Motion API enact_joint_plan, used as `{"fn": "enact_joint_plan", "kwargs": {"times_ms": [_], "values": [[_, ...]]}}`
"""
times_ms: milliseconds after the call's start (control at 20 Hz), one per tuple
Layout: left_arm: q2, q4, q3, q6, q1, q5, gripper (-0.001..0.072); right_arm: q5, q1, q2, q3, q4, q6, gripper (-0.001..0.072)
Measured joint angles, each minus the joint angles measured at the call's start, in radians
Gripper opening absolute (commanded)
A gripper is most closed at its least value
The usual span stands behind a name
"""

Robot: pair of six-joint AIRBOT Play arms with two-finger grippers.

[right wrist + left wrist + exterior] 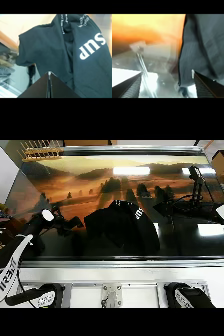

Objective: Fold the clothes and pants, and hang the long-sleeved shirts on hangers.

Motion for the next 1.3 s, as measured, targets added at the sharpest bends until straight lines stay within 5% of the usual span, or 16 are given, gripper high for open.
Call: {"fn": "enact_joint_plan", "kwargs": {"times_ms": [300,450,750,800,850,900,1000,1300], "values": [[-0.089,-0.135,-0.018,0.093,-0.096,0.002,0.0674,0.000,0.000,0.000,0.000,0.001,0.000,0.0020],[-0.114,-0.151,-0.019,0.115,-0.142,0.031,0.0003,0.000,0.000,0.000,0.000,0.001,0.002,0.0021],[-0.090,-0.097,0.110,0.139,-0.087,0.002,0.0005,0.064,-0.120,0.000,-0.027,-0.047,0.011,0.0036],[-0.079,-0.072,0.135,0.142,-0.073,-0.006,0.0005,0.082,-0.160,0.000,-0.055,-0.075,0.013,0.0282],[-0.066,-0.047,0.157,0.143,-0.061,-0.010,0.0005,0.090,-0.198,-0.002,-0.089,-0.096,0.015,0.0623],[-0.058,-0.029,0.173,0.145,-0.053,-0.020,0.0005,0.095,-0.236,-0.008,-0.134,-0.113,0.015,0.0670],[-0.049,-0.007,0.193,0.149,-0.045,-0.031,0.0006,0.096,-0.285,-0.033,-0.229,-0.132,0.012,0.0514],[-0.082,0.020,0.210,0.153,-0.037,-0.045,0.0006,0.006,-0.233,-0.187,-0.406,-0.135,-0.057,0.0516]]}}
